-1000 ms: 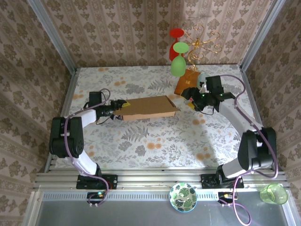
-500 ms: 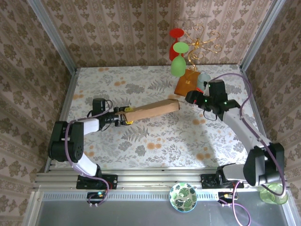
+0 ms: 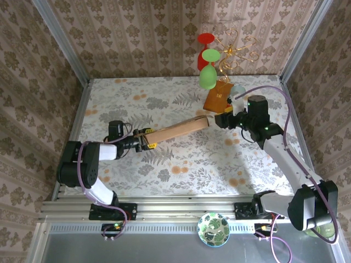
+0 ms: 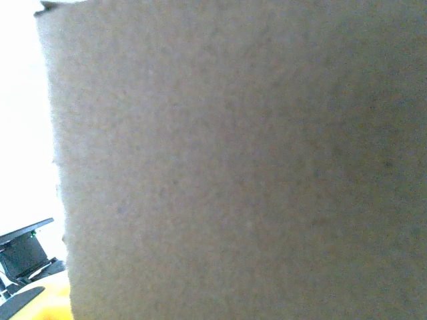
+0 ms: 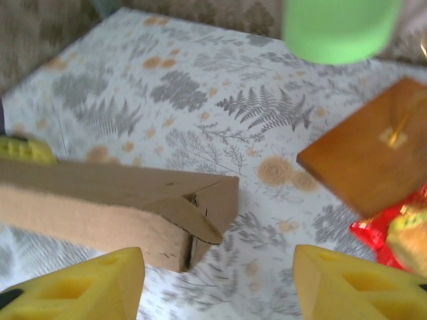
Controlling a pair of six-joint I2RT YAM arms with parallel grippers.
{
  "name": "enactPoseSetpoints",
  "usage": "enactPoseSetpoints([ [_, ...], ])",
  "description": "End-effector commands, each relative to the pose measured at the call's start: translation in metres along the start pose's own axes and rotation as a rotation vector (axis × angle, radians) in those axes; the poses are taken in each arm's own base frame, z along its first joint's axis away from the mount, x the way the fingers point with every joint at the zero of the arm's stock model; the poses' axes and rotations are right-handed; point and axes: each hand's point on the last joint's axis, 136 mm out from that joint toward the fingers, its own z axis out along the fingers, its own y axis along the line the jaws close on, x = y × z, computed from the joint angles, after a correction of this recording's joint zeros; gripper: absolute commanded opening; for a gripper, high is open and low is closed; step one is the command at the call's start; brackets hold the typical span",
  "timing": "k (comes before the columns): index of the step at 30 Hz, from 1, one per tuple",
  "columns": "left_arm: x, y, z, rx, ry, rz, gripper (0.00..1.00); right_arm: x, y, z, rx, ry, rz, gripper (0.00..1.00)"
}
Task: Fold the paper box
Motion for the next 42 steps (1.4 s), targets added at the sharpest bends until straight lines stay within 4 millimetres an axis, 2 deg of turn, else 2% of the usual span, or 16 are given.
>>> enactPoseSetpoints([
  [1,0.008,0.006,-0.002,-0.002,0.023,-0.025,0.43,0.008,0.013,0.008,-0.119,0.036,-0.313,0.56],
  [4,0.008,0.006,-0.002,-0.001,0.021,-0.024,0.43,0.003,0.014,0.019,-0.139,0.057,-0.357,0.53],
  [12,0.006,-0.001,0.001,0.015,0.018,-0.028,0.43,0.003,0.039,0.037,-0.203,0.106,-0.452,0.45],
  [14,0.004,-0.003,0.001,0.030,0.013,-0.035,0.43,0.011,0.039,0.046,-0.209,0.133,-0.436,0.44],
  [16,0.003,-0.006,0.002,0.043,0.011,-0.039,0.43,0.011,0.038,0.047,-0.187,0.132,-0.430,0.50],
  [18,0.002,-0.010,0.003,0.051,0.012,-0.041,0.43,0.002,0.029,0.046,-0.114,0.087,-0.364,0.63],
  [19,0.001,-0.011,0.003,0.054,0.011,-0.042,0.43,-0.011,0.023,0.040,-0.053,0.040,-0.294,0.71],
  [21,0.001,-0.013,0.004,0.060,0.010,-0.042,0.43,-0.028,0.015,0.032,-0.007,-0.010,-0.082,0.76],
  [25,-0.002,-0.013,0.004,0.064,0.007,-0.047,0.43,-0.030,0.007,0.020,0.065,0.012,0.397,0.79],
  [28,-0.003,-0.013,0.005,0.064,0.008,-0.047,0.43,-0.009,0.001,0.016,0.139,0.054,0.830,0.81],
  [30,-0.003,-0.013,0.005,0.062,0.010,-0.047,0.42,0.017,0.002,0.021,0.179,0.119,1.145,0.81],
  [32,-0.003,-0.013,0.005,0.062,0.009,-0.047,0.42,0.026,0.006,0.028,0.176,0.158,1.367,0.81],
  [35,-0.003,-0.012,0.005,0.061,0.009,-0.046,0.42,0.013,0.006,0.033,0.163,0.114,1.585,0.85],
  [38,-0.004,-0.013,0.006,0.058,0.009,-0.039,0.42,0.002,0.007,0.034,0.162,0.096,1.696,0.86],
  [40,-0.004,-0.012,0.007,0.058,0.009,-0.039,0.42,0.000,0.012,0.041,0.150,0.124,1.731,0.87],
  [42,-0.004,-0.012,0.006,0.060,0.008,-0.040,0.42,0.010,0.022,0.052,0.157,0.205,1.771,0.88],
])
